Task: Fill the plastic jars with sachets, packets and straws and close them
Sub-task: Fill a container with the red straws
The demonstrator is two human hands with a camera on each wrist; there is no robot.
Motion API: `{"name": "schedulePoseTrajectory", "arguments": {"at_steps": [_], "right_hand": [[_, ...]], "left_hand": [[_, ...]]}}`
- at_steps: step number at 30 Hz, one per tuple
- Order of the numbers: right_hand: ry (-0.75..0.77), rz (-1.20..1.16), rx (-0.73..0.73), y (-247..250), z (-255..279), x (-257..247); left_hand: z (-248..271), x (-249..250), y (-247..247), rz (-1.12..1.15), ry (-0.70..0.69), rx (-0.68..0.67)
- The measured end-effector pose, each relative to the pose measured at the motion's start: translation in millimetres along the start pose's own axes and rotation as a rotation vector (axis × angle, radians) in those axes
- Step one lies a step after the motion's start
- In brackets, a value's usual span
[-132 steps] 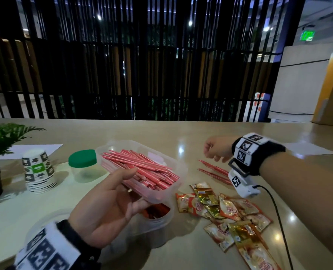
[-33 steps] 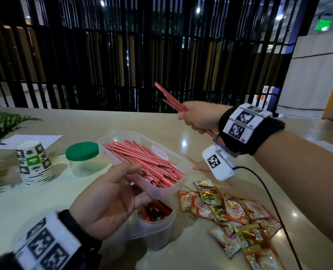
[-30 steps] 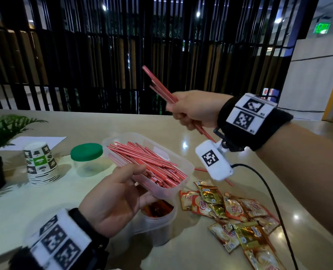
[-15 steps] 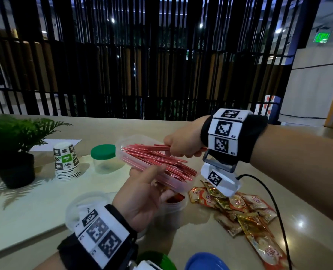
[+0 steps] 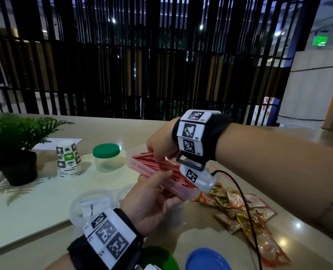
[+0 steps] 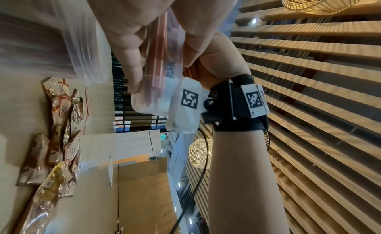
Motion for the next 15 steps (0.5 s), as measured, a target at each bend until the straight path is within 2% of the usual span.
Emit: {"name": "schedulePoseTrajectory", "arguments": {"at_steps": [3, 7, 9, 12, 15], "right_hand": [[0.036, 0.104, -0.024, -1, 4, -6], [0.087, 0.049, -0.01, 2, 6, -6], [0.07, -0.053, -0.037, -1, 5, -1], [0.036, -0.341, -0.072, -4, 8, 6], [0.038, -0.475, -0.056, 1, 12, 17]], "left_hand": [[0, 0, 4, 0.009, 0.049, -0.001], [-4, 1, 9, 0.054, 0.079, -0.002], [-5, 2, 9, 0.052, 0.068, -0.002], [-5, 4, 9, 0.059, 0.055, 0.012], [-4, 7, 7, 0.069, 0.027, 0.008]]}}
Point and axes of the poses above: each hand's wrist, its own z-axis away from the middle knuckle, its own y-axis out of the back of the hand, x = y × z, the point moved 8 cm from there along -z, towards the middle knuckle, and after that the axes turned 5 degrees about x, right-handed, at the moved point
